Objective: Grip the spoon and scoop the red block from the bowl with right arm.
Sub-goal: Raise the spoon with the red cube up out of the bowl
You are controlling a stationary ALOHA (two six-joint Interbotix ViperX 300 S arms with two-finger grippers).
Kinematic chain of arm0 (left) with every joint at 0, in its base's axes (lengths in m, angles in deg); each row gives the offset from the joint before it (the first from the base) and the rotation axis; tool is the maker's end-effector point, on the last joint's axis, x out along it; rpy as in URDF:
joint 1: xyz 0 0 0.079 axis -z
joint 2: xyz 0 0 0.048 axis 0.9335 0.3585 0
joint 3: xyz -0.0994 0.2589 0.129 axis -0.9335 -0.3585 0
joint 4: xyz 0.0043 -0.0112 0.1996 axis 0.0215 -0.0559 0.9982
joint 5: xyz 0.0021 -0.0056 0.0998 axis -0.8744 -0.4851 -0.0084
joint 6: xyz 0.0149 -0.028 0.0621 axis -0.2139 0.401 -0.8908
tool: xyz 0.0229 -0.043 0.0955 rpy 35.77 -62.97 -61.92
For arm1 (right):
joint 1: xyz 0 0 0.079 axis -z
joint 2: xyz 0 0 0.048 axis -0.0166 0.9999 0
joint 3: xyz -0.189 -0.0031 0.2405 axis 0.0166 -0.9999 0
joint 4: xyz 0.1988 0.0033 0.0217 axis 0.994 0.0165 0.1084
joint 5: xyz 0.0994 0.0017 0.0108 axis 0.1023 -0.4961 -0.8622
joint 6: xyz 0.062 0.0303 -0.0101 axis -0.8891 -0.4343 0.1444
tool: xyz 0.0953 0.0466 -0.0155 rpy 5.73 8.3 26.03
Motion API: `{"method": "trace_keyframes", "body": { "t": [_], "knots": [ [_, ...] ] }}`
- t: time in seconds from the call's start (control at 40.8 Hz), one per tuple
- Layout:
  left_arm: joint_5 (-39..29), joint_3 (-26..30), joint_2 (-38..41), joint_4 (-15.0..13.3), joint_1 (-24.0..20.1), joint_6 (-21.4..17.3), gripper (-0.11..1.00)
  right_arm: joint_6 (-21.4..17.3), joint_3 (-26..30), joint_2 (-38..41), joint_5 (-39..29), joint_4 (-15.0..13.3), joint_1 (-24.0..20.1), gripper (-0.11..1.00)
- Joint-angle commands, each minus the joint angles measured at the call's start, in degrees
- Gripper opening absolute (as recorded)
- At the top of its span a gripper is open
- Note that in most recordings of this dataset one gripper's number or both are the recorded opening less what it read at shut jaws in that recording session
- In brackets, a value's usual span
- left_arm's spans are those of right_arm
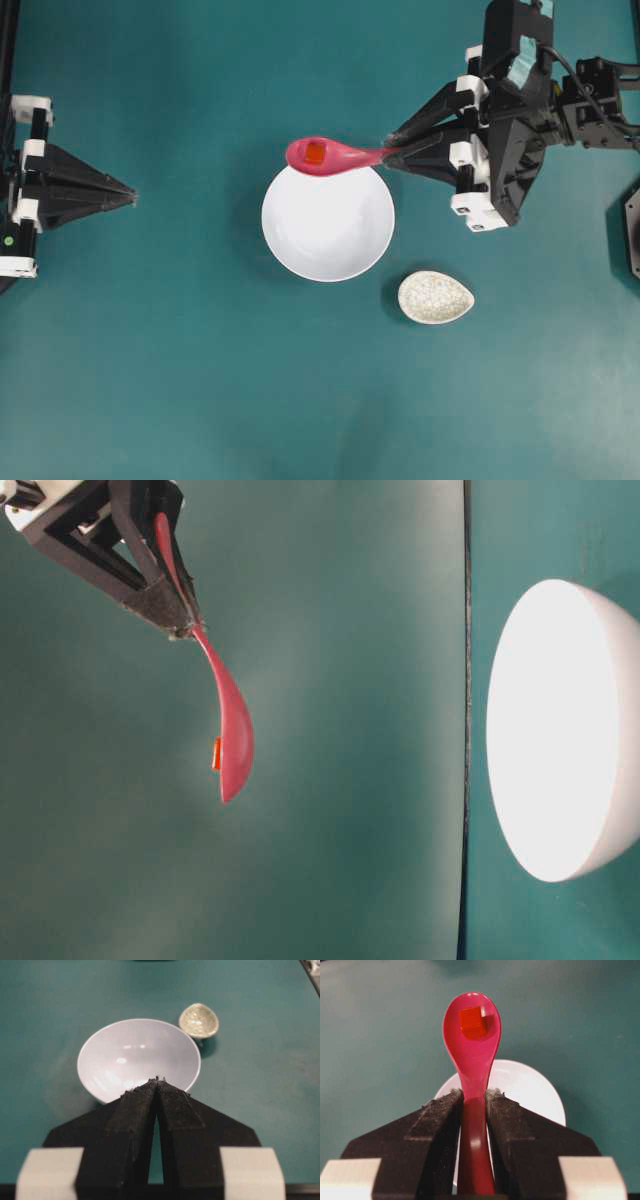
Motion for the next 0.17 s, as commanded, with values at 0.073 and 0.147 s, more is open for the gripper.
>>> {"method": "trace_keyframes", "body": {
  "t": [0.073, 0.147],
  "knots": [
    [0.35, 0.62, 0.44, 0.09, 0.18, -0.09, 0.00, -0.09, 0.70, -0.79, 0.26, -0.18, -0.09, 0.24],
    [0.35, 0.62, 0.35, 0.18, 0.18, -0.09, 0.00, -0.09, 0.70, -0.79, 0.18, -0.18, -0.09, 0.24]
  ]
}}
